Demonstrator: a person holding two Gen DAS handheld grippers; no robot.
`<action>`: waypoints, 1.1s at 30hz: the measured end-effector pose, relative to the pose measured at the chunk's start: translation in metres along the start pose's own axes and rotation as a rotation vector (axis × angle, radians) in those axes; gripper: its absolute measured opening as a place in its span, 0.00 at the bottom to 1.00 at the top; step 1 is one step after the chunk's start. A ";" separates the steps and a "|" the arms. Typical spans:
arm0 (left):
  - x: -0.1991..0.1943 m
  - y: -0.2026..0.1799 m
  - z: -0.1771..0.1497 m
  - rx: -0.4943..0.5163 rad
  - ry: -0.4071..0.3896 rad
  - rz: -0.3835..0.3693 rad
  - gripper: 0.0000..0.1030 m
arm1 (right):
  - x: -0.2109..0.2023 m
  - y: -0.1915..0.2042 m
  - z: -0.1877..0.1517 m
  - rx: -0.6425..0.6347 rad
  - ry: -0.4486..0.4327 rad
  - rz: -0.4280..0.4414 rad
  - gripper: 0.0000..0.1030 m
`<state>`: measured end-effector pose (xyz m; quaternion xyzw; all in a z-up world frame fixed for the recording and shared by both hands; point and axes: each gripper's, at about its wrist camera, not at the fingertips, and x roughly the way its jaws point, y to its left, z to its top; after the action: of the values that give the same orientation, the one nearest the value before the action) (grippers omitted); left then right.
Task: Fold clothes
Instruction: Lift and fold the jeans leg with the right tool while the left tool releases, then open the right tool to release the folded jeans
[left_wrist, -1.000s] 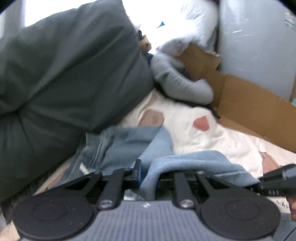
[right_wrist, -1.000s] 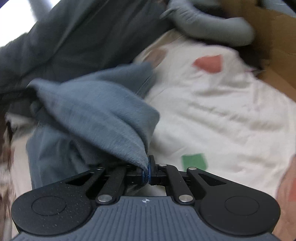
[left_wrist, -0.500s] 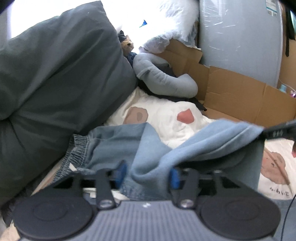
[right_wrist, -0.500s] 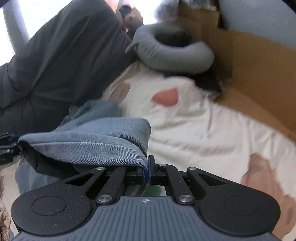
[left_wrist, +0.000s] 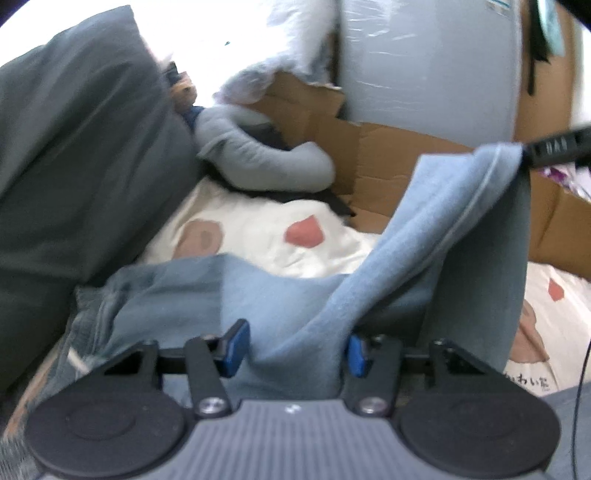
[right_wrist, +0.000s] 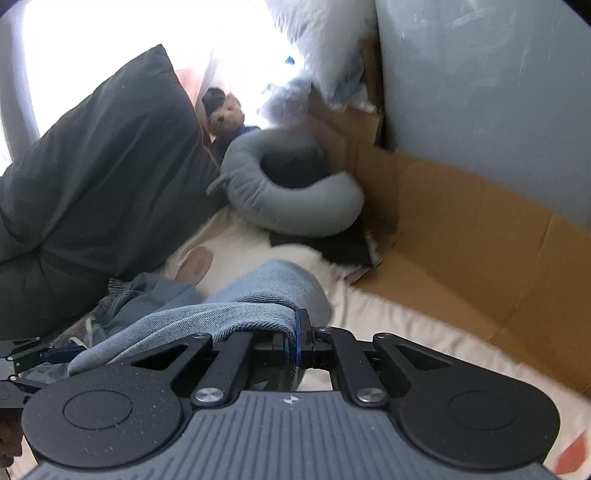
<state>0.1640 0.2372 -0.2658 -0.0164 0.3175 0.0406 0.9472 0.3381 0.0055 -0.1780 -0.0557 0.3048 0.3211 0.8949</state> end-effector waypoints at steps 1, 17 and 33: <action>0.002 -0.004 0.003 0.002 -0.003 -0.014 0.41 | -0.005 -0.001 0.004 -0.010 -0.008 -0.011 0.01; 0.024 -0.011 0.008 -0.065 0.070 0.000 0.21 | -0.013 0.017 -0.008 -0.281 0.058 -0.147 0.02; 0.028 0.050 -0.019 -0.307 0.175 0.185 0.18 | 0.006 0.034 -0.083 -0.151 0.203 0.095 0.44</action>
<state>0.1704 0.2873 -0.2983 -0.1349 0.3891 0.1738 0.8946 0.2784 0.0105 -0.2452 -0.1406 0.3711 0.3780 0.8364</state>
